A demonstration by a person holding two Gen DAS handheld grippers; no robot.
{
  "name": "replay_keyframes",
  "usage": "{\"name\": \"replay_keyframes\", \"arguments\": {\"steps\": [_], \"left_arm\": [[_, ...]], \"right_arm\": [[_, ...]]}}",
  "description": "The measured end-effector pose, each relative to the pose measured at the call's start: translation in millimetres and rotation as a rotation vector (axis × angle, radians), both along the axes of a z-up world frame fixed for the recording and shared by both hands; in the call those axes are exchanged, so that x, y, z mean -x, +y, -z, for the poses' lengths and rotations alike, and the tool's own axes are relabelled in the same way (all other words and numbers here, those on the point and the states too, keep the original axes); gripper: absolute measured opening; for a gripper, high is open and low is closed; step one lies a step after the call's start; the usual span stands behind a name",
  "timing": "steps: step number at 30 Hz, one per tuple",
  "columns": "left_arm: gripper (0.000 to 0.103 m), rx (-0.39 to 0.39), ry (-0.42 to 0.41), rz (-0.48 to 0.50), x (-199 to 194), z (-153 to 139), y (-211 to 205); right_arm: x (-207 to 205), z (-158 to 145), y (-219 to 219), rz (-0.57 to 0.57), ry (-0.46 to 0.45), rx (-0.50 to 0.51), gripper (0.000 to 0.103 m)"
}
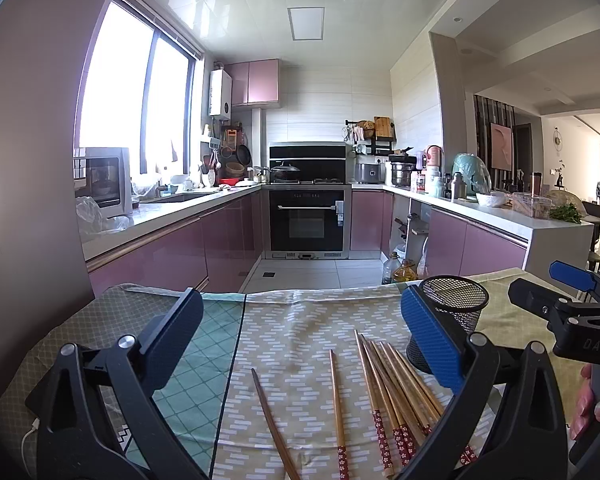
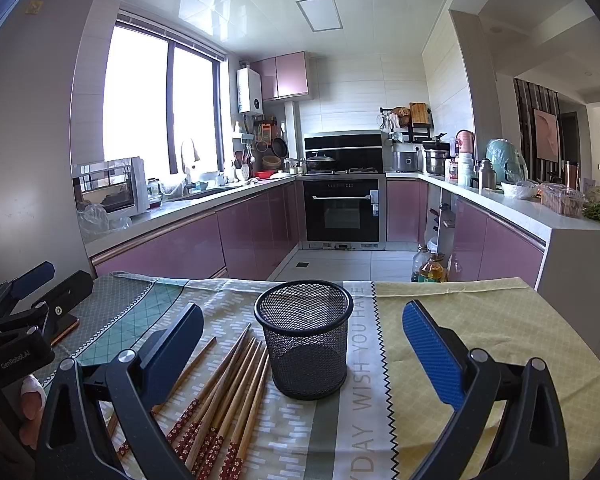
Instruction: Organize utensils
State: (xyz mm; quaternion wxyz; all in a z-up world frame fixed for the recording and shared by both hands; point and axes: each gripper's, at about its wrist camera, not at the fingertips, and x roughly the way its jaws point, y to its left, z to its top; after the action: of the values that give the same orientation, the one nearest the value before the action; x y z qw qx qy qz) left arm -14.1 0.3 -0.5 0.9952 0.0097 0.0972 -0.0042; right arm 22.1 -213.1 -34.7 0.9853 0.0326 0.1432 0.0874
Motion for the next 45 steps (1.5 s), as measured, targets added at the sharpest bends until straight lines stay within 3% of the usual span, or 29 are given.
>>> {"name": "replay_keyframes", "arguments": {"steps": [12, 18, 20, 29, 36, 43, 45], "left_arm": [[0.097, -0.006, 0.027, 0.008, -3.1, 3.6, 0.2], [0.097, -0.019, 0.14, 0.025, -16.1, 15.8, 10.0], [0.091, -0.028, 0.201, 0.044, -22.7, 24.2, 13.8], [0.06, -0.046, 0.479, 0.131, -47.7, 77.1, 24.4], [0.044, -0.024, 0.574, 0.161, -64.6, 94.2, 25.7], [0.028, -0.011, 0.63, 0.188, -79.9, 100.7, 21.2], [0.016, 0.015, 0.655, 0.212, -85.0, 102.5, 21.0]], "right_arm": [[-6.0, 6.0, 5.3, -0.043, 0.052, 0.011, 0.096], [-18.4, 22.1, 20.7, -0.097, 0.168, 0.08, 0.096], [-23.9, 31.0, 27.8, -0.12, 0.223, 0.114, 0.096], [-50.8, 71.3, 39.3, -0.196, 0.451, 0.112, 0.058], [-64.2, 87.0, 46.5, -0.218, 0.54, 0.121, 0.042], [-71.6, 89.2, 55.4, -0.228, 0.571, 0.162, 0.034], [-75.5, 89.2, 59.0, -0.236, 0.572, 0.174, 0.034]]}}
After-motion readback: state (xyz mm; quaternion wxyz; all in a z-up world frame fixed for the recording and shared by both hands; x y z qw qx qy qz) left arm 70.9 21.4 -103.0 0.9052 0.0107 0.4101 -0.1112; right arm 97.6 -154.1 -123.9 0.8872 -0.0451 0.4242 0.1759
